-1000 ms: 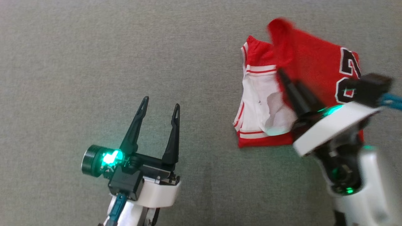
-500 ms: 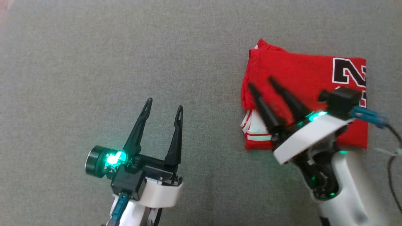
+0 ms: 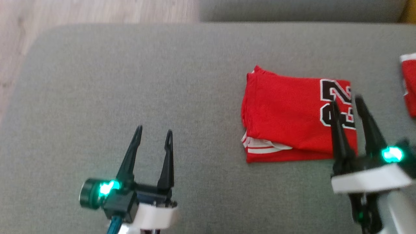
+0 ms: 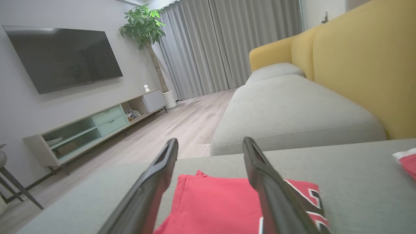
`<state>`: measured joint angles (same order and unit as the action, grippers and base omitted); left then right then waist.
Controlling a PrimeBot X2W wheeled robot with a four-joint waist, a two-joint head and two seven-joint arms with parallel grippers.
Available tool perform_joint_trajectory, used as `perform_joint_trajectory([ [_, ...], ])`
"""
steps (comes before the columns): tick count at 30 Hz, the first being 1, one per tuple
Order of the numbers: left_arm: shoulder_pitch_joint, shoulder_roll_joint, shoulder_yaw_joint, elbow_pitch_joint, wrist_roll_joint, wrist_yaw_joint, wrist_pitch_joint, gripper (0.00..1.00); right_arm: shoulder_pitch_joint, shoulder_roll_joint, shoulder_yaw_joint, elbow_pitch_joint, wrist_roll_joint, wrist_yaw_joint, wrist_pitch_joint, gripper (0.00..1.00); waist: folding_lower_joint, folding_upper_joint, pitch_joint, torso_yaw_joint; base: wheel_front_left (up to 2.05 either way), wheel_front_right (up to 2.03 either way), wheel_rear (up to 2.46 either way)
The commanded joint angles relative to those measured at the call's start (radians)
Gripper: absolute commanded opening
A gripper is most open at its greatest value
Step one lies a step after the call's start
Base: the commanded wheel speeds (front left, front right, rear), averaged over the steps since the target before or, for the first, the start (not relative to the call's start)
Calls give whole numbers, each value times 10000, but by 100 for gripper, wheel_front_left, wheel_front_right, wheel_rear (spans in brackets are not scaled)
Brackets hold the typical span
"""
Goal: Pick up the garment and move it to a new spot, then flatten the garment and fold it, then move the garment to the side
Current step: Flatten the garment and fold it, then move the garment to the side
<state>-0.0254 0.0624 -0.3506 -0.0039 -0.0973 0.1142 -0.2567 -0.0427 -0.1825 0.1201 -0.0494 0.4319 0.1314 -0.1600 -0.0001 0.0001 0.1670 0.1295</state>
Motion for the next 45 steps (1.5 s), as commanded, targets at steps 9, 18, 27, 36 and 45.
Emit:
perform_joint_trajectory([
  [9, 907, -74, 742, -88, -107, -61, -51, 100, 913, 108, -262, 1547, -2278, -7, -1009, 100, 1, -1, -1410, -162, 0, 0, 0],
  [18, 1187, -80, 971, 168, 84, -138, -51, 100, 1200, 666, -677, 1485, -3016, -7, -1015, 100, 1, -1, -1559, -187, 0, 0, 0],
  [27, 1241, -99, 1115, 241, 95, -98, -51, 100, 1291, 738, -716, 1453, -3182, -7, -1016, 100, 1, -1, -1608, -211, 0, 0, 0],
  [36, 1271, -111, 1153, 256, 97, -19, -51, 100, 1296, 780, -758, 1489, -3170, -7, -1017, 100, 1, -1, -1584, -248, 0, 0, 0],
  [45, 1305, -117, 1216, 222, 102, 9, -51, 100, 1279, 850, -788, 1569, -3181, -7, -1017, 100, 1, -1, -1542, -324, 0, 0, 0],
])
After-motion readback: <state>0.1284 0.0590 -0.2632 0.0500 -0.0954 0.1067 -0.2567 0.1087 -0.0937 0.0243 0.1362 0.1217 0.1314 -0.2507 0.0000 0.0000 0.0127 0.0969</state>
